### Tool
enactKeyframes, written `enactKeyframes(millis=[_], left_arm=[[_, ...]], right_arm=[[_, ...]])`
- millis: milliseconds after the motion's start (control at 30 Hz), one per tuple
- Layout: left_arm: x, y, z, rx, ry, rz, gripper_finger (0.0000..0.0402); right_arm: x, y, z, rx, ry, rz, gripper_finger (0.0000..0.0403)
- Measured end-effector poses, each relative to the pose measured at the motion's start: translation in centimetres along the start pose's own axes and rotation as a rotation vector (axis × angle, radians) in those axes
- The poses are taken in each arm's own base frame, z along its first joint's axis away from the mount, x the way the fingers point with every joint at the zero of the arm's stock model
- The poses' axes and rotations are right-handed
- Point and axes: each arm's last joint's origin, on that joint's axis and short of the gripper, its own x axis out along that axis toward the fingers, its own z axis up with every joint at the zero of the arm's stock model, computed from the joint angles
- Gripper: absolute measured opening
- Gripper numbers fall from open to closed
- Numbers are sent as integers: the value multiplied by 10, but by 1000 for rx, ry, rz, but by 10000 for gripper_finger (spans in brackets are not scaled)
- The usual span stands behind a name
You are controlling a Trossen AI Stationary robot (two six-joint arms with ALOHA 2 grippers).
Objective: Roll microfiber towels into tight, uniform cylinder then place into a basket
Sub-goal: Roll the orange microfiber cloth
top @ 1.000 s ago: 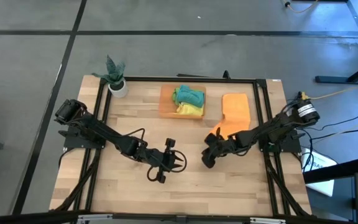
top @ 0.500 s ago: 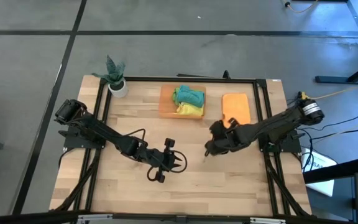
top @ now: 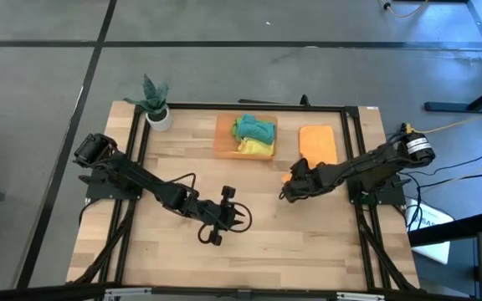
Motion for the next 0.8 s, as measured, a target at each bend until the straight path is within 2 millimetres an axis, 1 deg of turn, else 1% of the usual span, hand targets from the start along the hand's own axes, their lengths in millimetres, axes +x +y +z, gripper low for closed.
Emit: enactKeyframes(millis=[200,367,500,600,800], left_arm=[[0,0,0,-11,-1,-1,86],[-1,-2,0,-17,-2,-5,86],[-1,-2,0,-17,-2,-5,86],[-1,-2,0,-23,-1,-5,86],[-1,-2,-1,-19,13,-7,86]], right_arm=[[17,-5,-10,22,37,48,9],[22,1,-10,47,2,136,9],[20,12,-8,12,0,261,9],[21,22,-8,-51,14,360,9],[33,47,-16,-114,8,502,4]])
